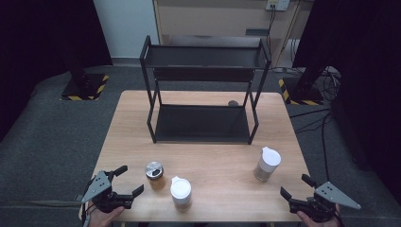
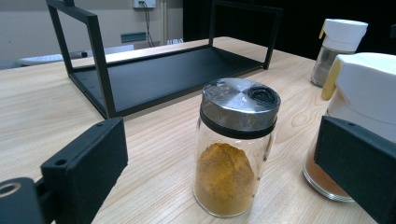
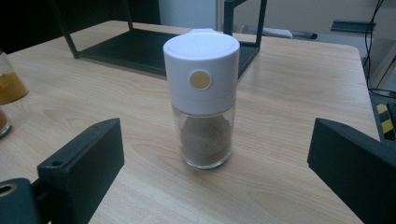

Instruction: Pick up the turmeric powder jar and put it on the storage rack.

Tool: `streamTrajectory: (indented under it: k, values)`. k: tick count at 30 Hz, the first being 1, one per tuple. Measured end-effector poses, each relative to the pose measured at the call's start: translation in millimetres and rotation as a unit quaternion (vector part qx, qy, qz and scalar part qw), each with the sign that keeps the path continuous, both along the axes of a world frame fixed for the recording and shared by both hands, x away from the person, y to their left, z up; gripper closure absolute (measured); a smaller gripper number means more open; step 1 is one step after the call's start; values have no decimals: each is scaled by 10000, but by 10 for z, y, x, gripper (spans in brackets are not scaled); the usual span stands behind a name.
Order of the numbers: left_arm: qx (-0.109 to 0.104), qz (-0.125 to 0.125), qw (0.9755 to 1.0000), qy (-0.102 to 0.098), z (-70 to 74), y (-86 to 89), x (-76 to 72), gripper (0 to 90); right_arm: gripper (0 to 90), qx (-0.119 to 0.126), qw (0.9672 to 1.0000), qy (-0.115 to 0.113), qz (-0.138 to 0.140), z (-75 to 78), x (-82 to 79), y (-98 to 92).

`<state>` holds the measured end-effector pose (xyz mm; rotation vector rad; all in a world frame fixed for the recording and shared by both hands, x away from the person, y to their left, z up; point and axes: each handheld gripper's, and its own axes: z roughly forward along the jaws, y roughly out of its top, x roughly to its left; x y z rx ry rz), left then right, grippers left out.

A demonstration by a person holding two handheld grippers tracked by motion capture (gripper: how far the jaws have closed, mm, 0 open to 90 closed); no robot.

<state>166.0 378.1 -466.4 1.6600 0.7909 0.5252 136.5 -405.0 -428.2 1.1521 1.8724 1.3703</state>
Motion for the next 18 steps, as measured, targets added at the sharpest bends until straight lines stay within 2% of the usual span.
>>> streamTrajectory:
  k: [9,18]
  values:
    - [-35,21,10000,8,6,1,-6,18,43,39,10000,-13,47,-10,5,-18]
    - [31,0,10000,11,42,-11,-20,18,44,48,9999,-30,125,-12,7,-30]
